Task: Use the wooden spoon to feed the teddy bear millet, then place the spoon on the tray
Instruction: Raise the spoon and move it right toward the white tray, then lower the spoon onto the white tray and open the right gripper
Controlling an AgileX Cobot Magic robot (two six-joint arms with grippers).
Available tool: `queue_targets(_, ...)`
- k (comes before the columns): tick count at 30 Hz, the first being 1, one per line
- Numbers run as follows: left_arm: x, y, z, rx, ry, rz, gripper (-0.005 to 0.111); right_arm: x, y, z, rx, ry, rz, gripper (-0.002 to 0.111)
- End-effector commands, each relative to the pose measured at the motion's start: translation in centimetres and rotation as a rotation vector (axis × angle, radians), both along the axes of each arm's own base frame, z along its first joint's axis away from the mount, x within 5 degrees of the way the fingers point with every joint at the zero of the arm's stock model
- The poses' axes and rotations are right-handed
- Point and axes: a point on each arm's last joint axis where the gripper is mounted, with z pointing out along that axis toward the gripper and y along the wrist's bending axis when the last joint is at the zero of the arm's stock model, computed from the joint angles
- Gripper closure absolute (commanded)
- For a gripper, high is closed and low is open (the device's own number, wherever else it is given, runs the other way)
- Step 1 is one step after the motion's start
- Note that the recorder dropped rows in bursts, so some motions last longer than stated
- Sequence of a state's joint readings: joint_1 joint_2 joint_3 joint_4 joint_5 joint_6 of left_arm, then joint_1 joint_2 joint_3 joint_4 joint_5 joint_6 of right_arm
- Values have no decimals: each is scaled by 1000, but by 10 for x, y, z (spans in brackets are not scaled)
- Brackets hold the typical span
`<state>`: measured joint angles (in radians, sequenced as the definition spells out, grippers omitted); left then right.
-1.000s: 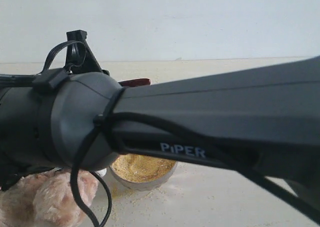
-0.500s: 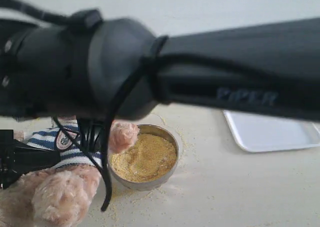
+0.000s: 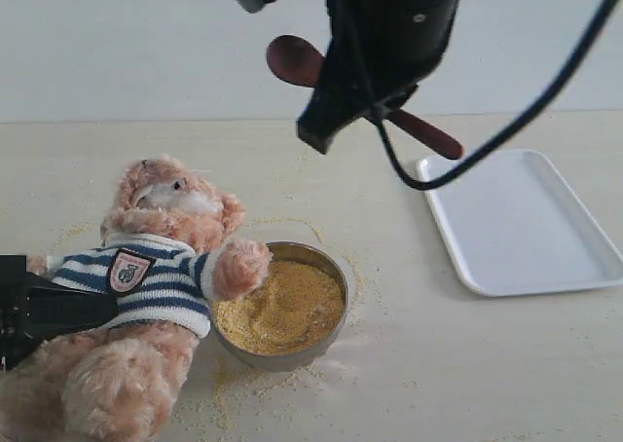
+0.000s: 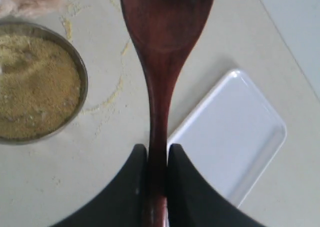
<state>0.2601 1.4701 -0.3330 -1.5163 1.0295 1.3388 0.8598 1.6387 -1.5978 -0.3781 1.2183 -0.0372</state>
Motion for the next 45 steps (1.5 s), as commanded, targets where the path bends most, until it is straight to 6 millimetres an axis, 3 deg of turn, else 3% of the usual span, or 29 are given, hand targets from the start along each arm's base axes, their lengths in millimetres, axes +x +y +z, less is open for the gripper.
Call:
queue_targets(1, 0, -1, 1, -23, -14, -1, 102, -3, -54, -19, -59, 65, -106, 109)
queue_targets(3, 0, -1, 1, -23, -14, -1, 102, -3, -90, -34, -80, 108, -230, 109)
queue_targets(9, 0, -1, 1, -21, -13, 0, 102, 17, -157, -62, 44, 136, -545, 109)
queue_targets(15, 0, -1, 1, -21, -13, 0, 102, 40, -199, -76, 274, 94, -717, 109)
queue_targets(21, 0, -1, 2, -23, -14, -1, 102, 70, -198, -98, 367, 46, -669, 109)
queue_targets(30, 0, -1, 2, -23, -14, -1, 102, 102, -192, -158, 346, 100, -674, 109)
queue_targets(41, 1, -1, 2, -29, -15, 10, 102, 125, -189, -214, 352, 98, -663, 109)
queue_targets(45, 1, -1, 2, -25, -17, 11, 102, 129, -188, -225, 334, 98, -630, 109)
